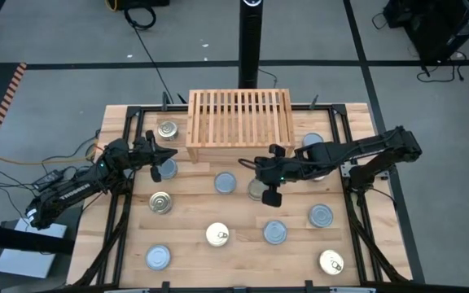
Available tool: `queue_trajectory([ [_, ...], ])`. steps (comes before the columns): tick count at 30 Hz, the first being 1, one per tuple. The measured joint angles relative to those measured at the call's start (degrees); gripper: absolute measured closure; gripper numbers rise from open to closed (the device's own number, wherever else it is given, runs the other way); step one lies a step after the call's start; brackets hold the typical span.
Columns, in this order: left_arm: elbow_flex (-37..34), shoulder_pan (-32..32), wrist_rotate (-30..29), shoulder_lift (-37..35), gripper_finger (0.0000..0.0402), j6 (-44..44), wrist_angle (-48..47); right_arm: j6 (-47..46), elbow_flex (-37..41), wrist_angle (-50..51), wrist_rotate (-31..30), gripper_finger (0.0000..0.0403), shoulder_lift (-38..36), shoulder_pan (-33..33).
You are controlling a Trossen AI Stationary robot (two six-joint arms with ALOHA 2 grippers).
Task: Stack canned seafood by type on shelf
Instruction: Put the blue-pink tuna can on the shelf
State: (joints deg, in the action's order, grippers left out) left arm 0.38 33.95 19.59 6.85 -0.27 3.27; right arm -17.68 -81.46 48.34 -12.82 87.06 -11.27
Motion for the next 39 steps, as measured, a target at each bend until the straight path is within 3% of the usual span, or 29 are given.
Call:
queue_trajectory([
  [10,0.0,0.0,0.0,0.0,0.0383,-0.1,0.0,-9.6,9.3,-3.2,0.6,0.0331,0.1,-0.7],
  [22,0.0,0.0,0.0,0.0,0.0383,-0.2,0.0,-13.1,22.2,-17.0,-0.8,0.0156,0.1,-0.3],
  [29,0.0,0.0,0.0,0.2,0.0383,-0.2,0.0,-14.9,23.3,-18.5,-2.8,0.0064,2.9,0.8],
  [39,0.0,-0.6,0.4,0.8,0.0383,-0.2,0.0,-11.7,22.2,-20.7,-2.8,0.0012,11.5,1.3],
])
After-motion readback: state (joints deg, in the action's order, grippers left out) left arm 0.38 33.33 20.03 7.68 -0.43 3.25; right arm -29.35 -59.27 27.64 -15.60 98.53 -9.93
